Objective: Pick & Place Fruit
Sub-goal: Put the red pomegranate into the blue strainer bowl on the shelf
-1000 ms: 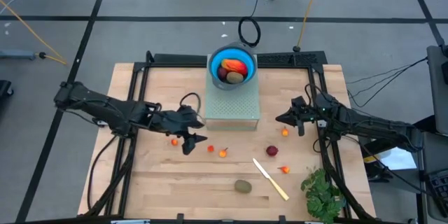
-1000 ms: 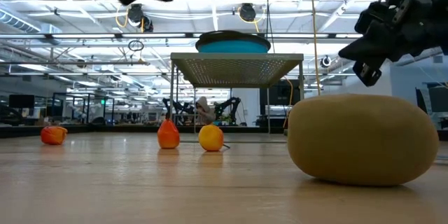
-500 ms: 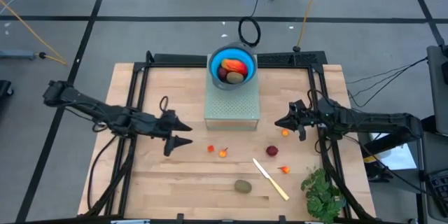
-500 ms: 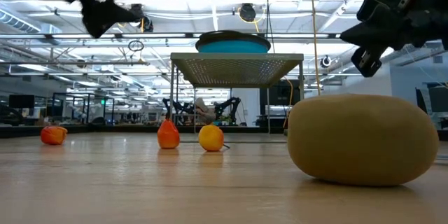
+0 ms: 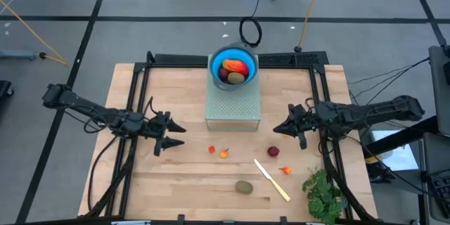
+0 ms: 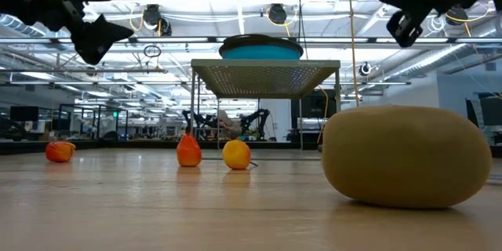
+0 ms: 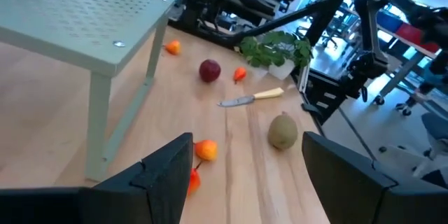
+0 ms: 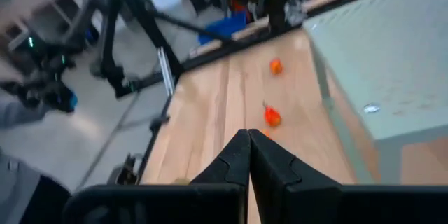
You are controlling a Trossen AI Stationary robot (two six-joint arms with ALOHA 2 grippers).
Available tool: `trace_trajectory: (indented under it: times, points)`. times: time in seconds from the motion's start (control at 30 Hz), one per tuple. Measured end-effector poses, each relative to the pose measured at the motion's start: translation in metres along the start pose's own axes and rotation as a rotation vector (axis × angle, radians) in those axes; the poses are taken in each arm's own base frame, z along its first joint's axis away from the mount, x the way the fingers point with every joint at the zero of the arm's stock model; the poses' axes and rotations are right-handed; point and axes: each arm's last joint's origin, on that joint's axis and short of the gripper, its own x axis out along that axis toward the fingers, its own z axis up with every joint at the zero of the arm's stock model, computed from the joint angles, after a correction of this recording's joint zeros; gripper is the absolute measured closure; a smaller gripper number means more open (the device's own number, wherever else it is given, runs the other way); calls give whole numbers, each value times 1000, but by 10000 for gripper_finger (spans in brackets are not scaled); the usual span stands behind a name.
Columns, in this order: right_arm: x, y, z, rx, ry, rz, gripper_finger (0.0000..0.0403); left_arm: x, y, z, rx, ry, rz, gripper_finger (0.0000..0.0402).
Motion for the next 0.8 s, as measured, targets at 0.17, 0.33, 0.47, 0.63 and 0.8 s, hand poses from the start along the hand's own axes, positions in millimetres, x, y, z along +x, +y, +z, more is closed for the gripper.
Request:
trace_trajectory:
  times: [0.17, 0.33, 0.47, 0.63, 0.8]
  points:
    - [13, 17, 13, -27, 144, -16, 403, -6, 4, -7, 29, -16, -6, 133]
    - [29, 33, 24, -67, 270, -24, 403, -9, 7, -11, 57, -25, -9, 133]
    - [42, 43, 29, -104, 371, -38, 403, -11, 9, -14, 63, 10, 11, 133]
    - [57, 54, 36, -146, 507, -65, 403, -16, 11, -15, 80, 6, 44, 133]
    - [72, 66, 42, -213, 648, -91, 403, -22, 13, -14, 93, 0, 60, 133]
